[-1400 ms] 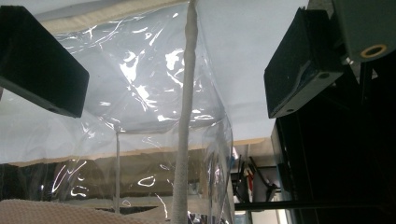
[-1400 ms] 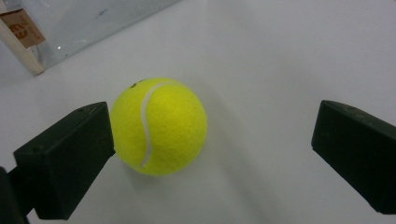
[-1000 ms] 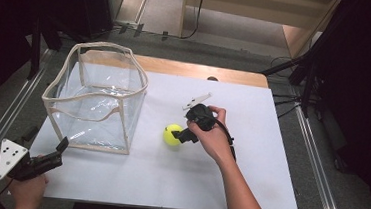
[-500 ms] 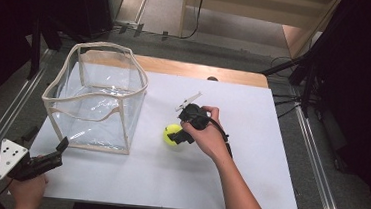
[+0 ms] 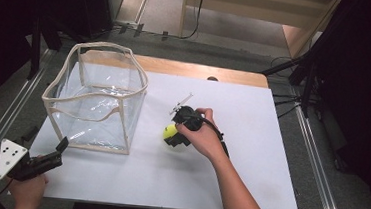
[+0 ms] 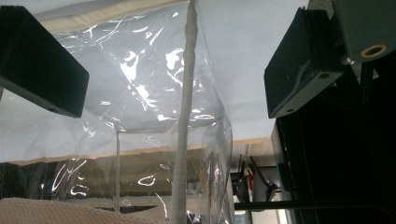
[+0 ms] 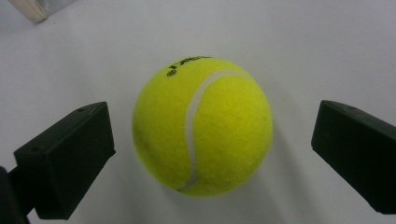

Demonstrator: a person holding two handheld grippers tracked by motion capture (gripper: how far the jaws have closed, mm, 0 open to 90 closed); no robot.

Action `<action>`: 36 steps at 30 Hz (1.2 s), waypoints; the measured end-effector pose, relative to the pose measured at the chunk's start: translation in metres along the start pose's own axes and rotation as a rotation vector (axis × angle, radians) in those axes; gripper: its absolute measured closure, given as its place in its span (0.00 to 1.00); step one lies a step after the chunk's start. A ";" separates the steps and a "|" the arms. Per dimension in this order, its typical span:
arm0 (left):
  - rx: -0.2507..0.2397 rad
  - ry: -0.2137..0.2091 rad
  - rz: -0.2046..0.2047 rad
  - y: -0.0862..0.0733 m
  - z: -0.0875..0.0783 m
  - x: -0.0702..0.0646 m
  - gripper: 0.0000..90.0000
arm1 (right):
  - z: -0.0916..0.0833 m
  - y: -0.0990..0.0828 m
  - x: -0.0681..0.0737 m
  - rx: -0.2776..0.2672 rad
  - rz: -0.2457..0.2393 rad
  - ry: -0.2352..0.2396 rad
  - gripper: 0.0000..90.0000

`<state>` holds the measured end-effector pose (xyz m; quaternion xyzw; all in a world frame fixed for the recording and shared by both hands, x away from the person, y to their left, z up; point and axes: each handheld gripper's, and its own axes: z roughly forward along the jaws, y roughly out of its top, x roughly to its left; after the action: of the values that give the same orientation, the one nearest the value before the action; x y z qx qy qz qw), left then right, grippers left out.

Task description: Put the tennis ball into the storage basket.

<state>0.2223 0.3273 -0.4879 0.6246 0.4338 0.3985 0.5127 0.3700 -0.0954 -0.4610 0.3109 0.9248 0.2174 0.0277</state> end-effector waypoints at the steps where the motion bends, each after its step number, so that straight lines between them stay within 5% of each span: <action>1: -0.001 0.000 0.000 0.000 0.000 0.000 0.08 | 0.001 0.000 0.000 0.002 -0.003 0.001 0.00; 23: -0.002 0.001 0.002 0.000 0.000 0.001 0.08 | 0.018 0.006 0.005 0.088 0.006 0.014 0.08; 26: -0.002 0.001 0.002 0.000 0.000 0.000 0.08 | 0.019 0.006 0.005 0.090 0.012 0.003 0.20; 36: -0.003 0.001 0.000 0.000 0.000 0.000 0.08 | 0.023 0.006 0.003 0.083 0.023 0.021 0.26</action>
<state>0.2226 0.3276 -0.4879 0.6236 0.4336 0.3996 0.5134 0.3750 -0.0806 -0.4787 0.3202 0.9296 0.1826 0.0025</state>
